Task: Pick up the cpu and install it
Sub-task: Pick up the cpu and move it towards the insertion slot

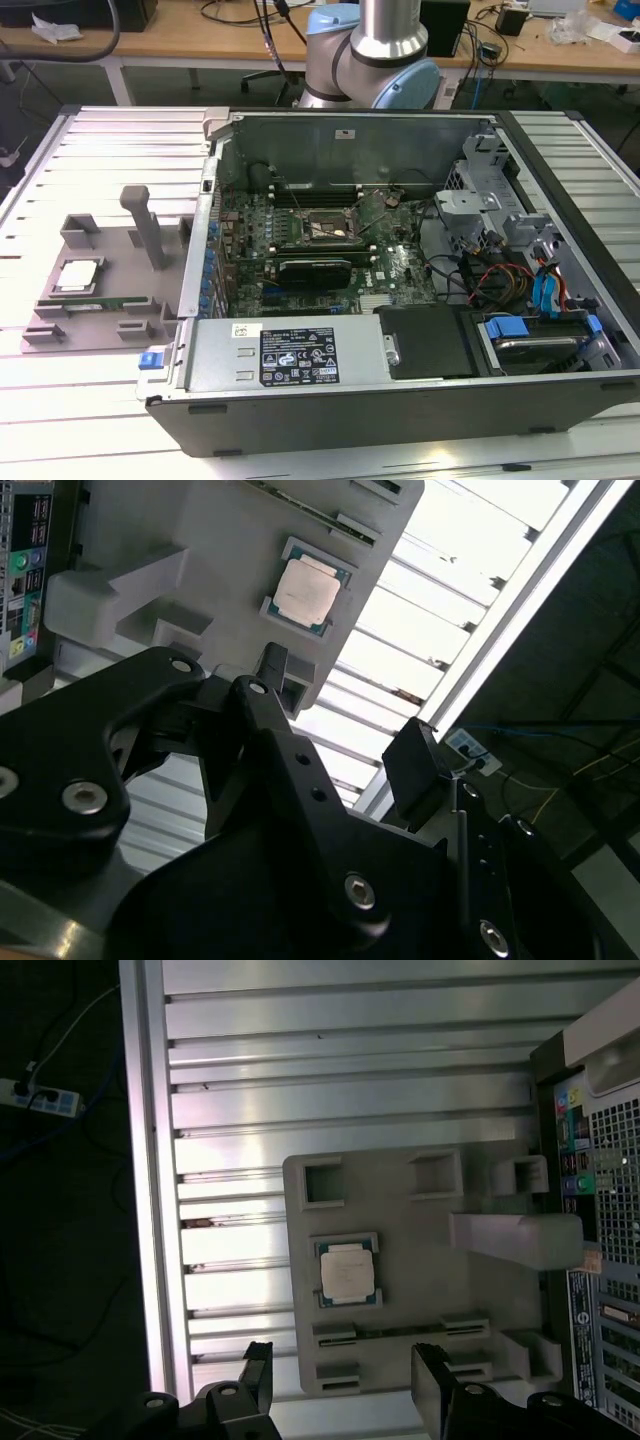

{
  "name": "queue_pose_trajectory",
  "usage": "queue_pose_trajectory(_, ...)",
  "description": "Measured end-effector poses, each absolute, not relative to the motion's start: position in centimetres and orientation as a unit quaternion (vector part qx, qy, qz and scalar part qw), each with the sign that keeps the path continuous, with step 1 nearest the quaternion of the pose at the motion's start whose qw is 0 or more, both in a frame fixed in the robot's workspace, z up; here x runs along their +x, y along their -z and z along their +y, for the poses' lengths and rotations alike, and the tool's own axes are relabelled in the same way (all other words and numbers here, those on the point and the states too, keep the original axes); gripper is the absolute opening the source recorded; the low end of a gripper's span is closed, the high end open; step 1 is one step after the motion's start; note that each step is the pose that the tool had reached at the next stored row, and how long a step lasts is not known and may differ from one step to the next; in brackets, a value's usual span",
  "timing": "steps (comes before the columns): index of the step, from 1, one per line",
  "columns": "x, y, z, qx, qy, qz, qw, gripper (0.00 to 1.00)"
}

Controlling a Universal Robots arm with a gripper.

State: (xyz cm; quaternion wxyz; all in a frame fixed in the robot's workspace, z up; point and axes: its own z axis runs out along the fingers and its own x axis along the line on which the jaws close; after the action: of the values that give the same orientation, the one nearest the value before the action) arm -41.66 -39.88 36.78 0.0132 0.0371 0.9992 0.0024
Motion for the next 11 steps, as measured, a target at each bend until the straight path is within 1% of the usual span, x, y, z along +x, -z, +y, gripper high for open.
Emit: queue_pose_trajectory(11,-41.66,-36.36,-39.89,0.037,-0.002,0.999,0.013,0.66)
